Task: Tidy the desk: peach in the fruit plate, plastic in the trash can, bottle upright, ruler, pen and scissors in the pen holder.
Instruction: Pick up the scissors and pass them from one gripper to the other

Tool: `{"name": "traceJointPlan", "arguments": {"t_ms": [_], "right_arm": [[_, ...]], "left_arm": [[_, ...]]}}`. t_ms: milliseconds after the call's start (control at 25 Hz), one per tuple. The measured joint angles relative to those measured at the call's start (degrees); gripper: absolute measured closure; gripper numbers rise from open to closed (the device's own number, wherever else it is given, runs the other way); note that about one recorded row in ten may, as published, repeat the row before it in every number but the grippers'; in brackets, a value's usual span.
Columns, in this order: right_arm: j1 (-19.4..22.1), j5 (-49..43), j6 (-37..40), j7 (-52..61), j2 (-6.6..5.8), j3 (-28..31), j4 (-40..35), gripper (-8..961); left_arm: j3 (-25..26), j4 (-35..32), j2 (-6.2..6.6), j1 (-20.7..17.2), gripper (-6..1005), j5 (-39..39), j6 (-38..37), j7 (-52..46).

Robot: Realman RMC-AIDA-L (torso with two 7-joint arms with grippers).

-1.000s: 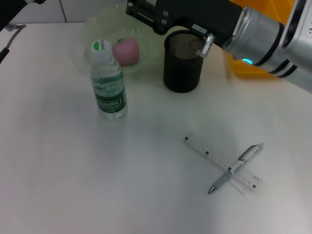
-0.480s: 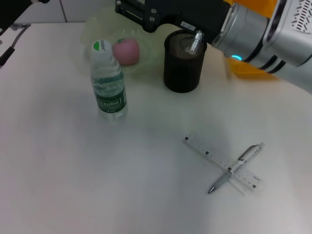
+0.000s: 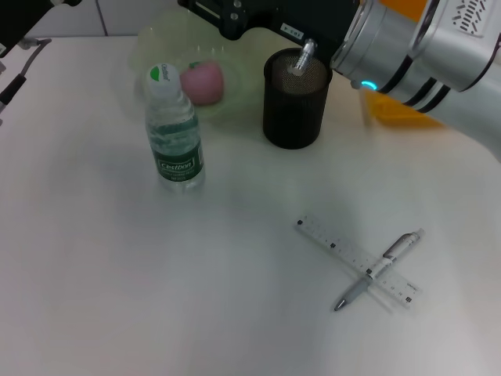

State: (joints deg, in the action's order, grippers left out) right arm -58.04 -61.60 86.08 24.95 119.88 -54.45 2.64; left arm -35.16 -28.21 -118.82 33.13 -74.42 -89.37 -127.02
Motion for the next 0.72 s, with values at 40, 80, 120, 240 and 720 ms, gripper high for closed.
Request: {"name": "traceJointPlan", "arguments": {"t_ms": [40,80,120,240,720], "right_arm": [[-0.1,0.0,0.0,0.0,0.0,0.0,0.1,447],[-0.1,0.0,-0.1,0.0,0.0,0.0,0.1,451],[-0.1,-0.1,-0.2,0.0,0.0,0.0,0.1,456],[-0.3,-0.3,-0.5,0.0,0.0,0.0,0.1,503],[-0.9,-0.5,-0.7,-1.1,-0.01,-0.1,0.4,817]], "left_arm": [[0.0,0.0,0.0,0.0,785,0.0,0.0,0.0],[0.0,0.0,0.0,0.0,785,0.0,0.0,0.0],[0.0,0.0,0.0,0.0,785,0.0,0.0,0.0],[0.0,0.0,0.0,0.0,785,0.1,0.0,0.0],[0.0,0.7,0.0,0.1,785,0.2,-0.1,0.4]]}}
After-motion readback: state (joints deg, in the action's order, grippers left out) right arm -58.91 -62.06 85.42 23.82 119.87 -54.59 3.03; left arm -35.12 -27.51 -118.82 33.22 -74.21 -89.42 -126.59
